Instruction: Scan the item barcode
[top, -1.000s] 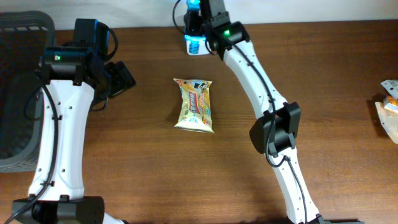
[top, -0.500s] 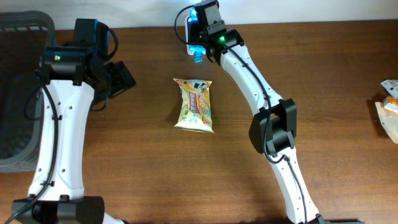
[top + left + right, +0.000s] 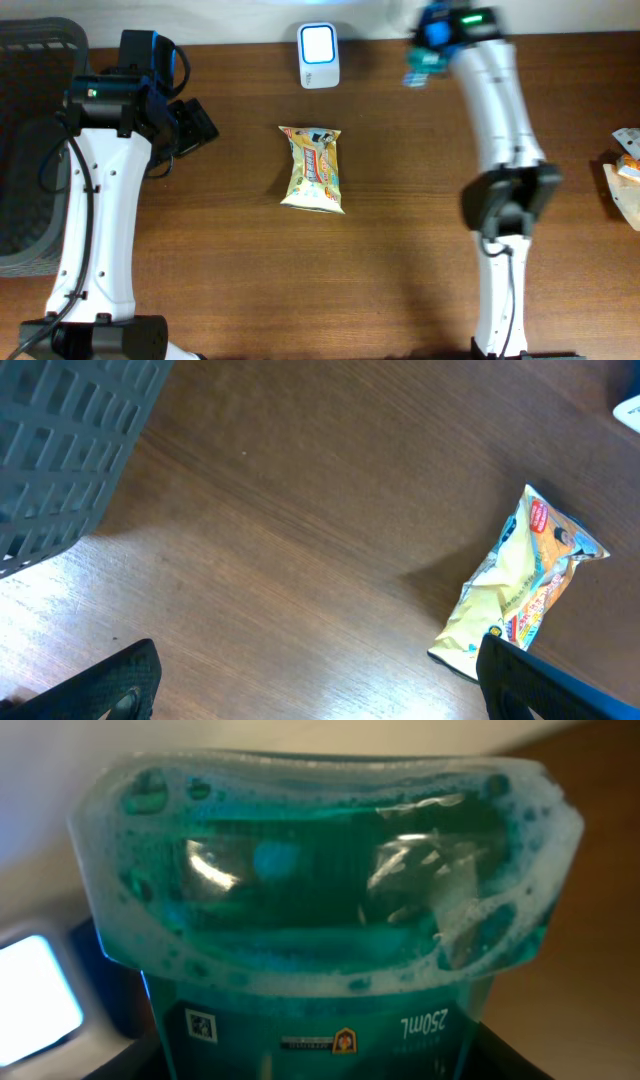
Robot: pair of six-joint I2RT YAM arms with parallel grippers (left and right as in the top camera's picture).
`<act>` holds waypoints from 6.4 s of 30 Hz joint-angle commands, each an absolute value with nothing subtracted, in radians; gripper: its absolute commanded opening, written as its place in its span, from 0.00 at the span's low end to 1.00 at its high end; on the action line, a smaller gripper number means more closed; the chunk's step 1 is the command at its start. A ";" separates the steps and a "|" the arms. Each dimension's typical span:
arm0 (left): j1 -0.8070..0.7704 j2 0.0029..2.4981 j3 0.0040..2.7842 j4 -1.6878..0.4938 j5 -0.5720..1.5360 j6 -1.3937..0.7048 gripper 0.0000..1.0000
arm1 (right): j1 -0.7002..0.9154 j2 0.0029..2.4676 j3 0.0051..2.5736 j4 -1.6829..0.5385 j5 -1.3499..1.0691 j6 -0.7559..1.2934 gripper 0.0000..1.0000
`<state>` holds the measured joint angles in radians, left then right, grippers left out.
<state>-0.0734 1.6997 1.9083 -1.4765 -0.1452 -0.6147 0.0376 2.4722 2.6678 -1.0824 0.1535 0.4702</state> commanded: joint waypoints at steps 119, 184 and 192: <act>-0.074 1.695 1.910 -1.478 -0.145 -0.625 0.99 | 0.430 2.041 1.691 -0.844 -0.449 0.566 0.04; -0.074 1.695 1.910 -1.478 -0.145 -0.625 0.99 | 0.545 2.239 2.176 -1.285 -0.229 0.415 0.04; -0.074 1.695 1.910 -1.478 -0.145 -0.625 0.99 | 0.607 2.247 1.937 -1.252 -0.239 0.564 0.04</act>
<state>-0.0734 1.6997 1.9087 -1.4769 -0.1452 -0.6147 0.5697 2.2353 2.0731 -1.3018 -0.2287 0.4656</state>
